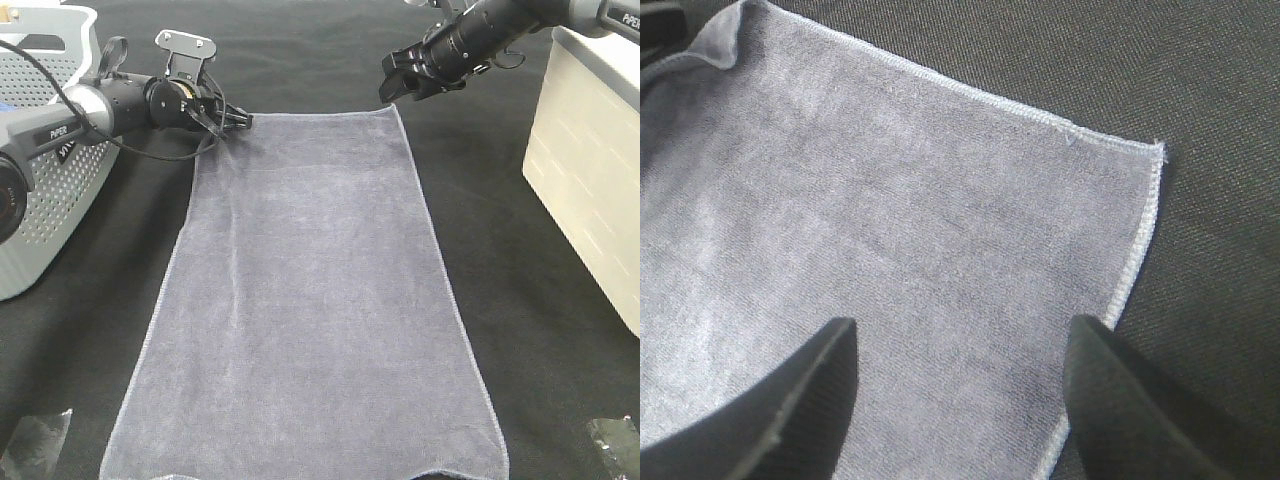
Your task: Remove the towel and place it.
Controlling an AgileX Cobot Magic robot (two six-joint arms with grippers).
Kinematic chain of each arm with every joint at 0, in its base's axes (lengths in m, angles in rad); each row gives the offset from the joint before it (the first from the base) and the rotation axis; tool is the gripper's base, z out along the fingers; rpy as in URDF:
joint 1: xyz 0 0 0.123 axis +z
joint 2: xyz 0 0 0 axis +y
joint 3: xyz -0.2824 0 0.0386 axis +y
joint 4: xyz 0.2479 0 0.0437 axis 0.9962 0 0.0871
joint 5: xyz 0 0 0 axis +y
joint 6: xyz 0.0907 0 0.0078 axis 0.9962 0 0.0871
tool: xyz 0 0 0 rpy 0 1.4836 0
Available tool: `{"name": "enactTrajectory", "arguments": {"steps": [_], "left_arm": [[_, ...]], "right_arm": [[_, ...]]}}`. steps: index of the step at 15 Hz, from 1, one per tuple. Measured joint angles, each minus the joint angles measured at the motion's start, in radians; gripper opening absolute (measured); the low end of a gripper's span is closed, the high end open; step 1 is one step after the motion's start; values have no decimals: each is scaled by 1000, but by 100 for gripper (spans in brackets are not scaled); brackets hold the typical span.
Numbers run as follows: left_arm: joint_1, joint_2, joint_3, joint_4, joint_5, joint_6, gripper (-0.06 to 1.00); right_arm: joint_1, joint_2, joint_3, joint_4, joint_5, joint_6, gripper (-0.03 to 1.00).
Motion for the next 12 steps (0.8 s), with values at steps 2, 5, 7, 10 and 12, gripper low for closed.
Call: {"name": "enactTrajectory", "arguments": {"steps": [2,5,7,10,12], "left_arm": [[0,0,0,0,0,0,56],[0,-14,0,0,31,0,62],[0,-63,0,0,129,0,64],[0,-182,0,0,318,-1,79],[0,-263,0,0,452,-4,85]], "right_arm": [[0,-4,0,-1,22,1,61],[0,-41,0,-3,54,7,61],[0,-86,0,-4,90,49,67],[0,-145,0,-63,173,150,78],[0,-196,0,-101,216,208,79]]}}
